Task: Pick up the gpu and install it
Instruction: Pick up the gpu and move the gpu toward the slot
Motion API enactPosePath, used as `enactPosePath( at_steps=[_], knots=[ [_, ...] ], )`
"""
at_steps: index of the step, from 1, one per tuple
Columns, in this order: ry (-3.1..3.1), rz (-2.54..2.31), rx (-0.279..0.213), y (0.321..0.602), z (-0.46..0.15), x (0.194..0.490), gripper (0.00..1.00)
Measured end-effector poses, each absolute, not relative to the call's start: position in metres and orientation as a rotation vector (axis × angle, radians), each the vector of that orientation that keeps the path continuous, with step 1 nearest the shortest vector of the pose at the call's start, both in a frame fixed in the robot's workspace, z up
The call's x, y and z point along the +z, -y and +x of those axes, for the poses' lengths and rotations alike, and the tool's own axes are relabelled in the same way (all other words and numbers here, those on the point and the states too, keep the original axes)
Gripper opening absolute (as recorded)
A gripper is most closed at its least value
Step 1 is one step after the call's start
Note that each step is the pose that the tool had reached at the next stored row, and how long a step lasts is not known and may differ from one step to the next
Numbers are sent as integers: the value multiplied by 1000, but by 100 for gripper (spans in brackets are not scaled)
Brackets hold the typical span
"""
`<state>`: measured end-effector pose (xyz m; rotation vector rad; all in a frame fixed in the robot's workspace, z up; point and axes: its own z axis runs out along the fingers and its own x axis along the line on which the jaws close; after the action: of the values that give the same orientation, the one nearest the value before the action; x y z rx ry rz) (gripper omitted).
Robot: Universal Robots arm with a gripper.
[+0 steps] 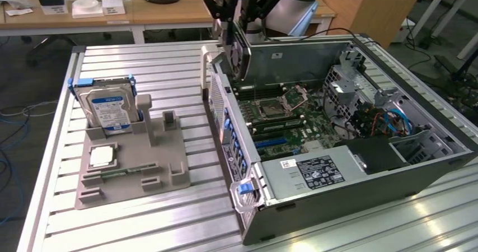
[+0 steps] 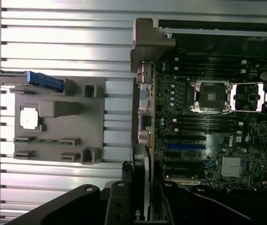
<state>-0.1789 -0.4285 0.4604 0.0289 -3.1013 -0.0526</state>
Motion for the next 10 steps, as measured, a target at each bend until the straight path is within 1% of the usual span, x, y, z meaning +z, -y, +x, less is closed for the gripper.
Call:
enactPosePath(
  at_steps=[10],
  knots=[
    [3101,29,-53,429,-167,460,27]
  ],
)
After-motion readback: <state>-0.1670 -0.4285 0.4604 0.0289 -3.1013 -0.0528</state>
